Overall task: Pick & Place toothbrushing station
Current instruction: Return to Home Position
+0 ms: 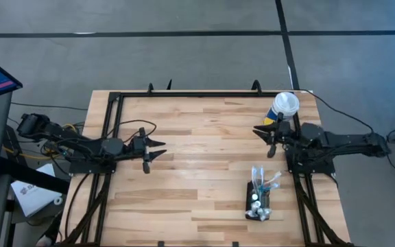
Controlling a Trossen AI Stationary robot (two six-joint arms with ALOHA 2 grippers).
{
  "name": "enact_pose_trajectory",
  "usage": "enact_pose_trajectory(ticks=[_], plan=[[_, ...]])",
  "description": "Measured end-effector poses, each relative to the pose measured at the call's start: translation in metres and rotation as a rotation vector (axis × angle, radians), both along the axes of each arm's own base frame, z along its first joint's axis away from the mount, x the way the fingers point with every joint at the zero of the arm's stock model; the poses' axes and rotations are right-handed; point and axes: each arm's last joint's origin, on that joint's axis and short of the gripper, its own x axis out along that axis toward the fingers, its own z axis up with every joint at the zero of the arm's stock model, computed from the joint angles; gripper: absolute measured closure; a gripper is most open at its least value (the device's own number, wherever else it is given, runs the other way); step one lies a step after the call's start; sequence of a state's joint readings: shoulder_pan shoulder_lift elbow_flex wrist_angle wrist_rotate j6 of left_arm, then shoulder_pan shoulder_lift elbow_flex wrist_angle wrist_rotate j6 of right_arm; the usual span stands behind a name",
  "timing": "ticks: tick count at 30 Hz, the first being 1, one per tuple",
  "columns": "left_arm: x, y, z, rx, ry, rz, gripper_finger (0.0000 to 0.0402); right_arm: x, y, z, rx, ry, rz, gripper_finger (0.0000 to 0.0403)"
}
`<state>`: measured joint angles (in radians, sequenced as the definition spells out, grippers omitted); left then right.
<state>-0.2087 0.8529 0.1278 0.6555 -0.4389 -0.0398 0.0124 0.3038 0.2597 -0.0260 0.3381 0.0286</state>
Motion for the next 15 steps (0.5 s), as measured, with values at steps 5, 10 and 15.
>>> enact_pose_trajectory(ticks=[5, 10, 15], plan=[[-0.014, 0.005, -0.008, -0.020, -0.035, 0.018, 0.0275, 0.005, -0.005, -0.014, -0.022, -0.031, 0.011, 0.0338], [-0.027, 0.009, -0.012, -0.037, -0.090, 0.027, 0.0275, 0.006, -0.007, -0.021, -0.006, -0.043, 0.031, 0.0338], [-0.033, 0.010, -0.012, -0.044, -0.070, 0.027, 0.0275, 0.006, -0.007, -0.022, 0.007, -0.036, 0.032, 0.0338]])
